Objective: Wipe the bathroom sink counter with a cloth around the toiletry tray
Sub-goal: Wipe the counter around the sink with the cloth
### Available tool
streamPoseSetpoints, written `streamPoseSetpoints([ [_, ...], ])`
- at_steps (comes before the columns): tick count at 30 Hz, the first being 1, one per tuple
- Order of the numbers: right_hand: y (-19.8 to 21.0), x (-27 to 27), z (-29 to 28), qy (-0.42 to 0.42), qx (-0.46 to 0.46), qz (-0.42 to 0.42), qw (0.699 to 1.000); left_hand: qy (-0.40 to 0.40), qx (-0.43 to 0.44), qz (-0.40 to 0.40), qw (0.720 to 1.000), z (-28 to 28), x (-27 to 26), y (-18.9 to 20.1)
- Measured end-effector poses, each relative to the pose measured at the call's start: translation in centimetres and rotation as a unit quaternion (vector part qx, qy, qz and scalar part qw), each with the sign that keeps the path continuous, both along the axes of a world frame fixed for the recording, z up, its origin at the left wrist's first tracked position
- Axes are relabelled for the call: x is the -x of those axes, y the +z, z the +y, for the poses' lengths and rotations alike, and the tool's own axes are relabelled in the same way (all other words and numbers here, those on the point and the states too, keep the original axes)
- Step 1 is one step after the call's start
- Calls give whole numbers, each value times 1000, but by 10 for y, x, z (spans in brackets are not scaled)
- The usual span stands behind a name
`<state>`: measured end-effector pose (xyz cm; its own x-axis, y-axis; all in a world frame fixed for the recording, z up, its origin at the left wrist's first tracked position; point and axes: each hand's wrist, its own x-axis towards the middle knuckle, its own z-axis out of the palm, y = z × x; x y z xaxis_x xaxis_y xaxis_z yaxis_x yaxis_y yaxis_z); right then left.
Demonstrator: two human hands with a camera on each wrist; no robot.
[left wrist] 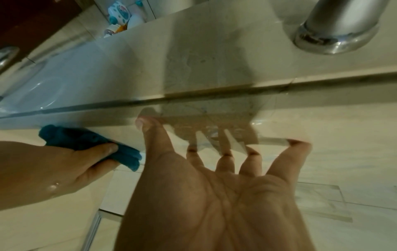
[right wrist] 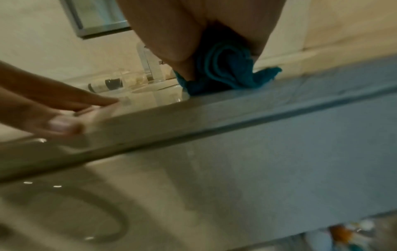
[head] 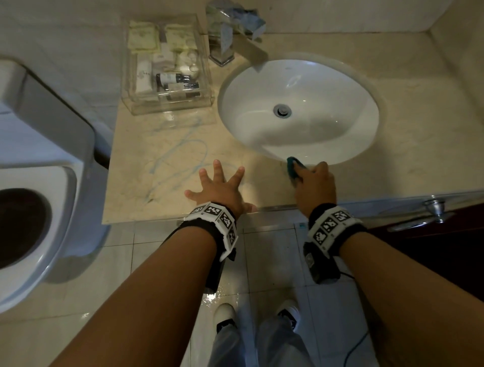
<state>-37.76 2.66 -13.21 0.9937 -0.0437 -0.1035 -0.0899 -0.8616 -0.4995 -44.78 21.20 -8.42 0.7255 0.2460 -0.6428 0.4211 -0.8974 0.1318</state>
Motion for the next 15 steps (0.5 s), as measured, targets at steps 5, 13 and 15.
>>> streamPoseSetpoints([
  [5, -3, 45, 46, 185, -3, -3, 983, 1, -10, 5, 1000, -1, -1, 1],
  [13, 12, -9, -55, -3, -39, 5, 999, 2, 0, 4, 1000, -2, 2, 1],
  [15, 19, -15, -81, -82, -14, 16, 996, 0, -1, 4, 1000, -2, 3, 1],
])
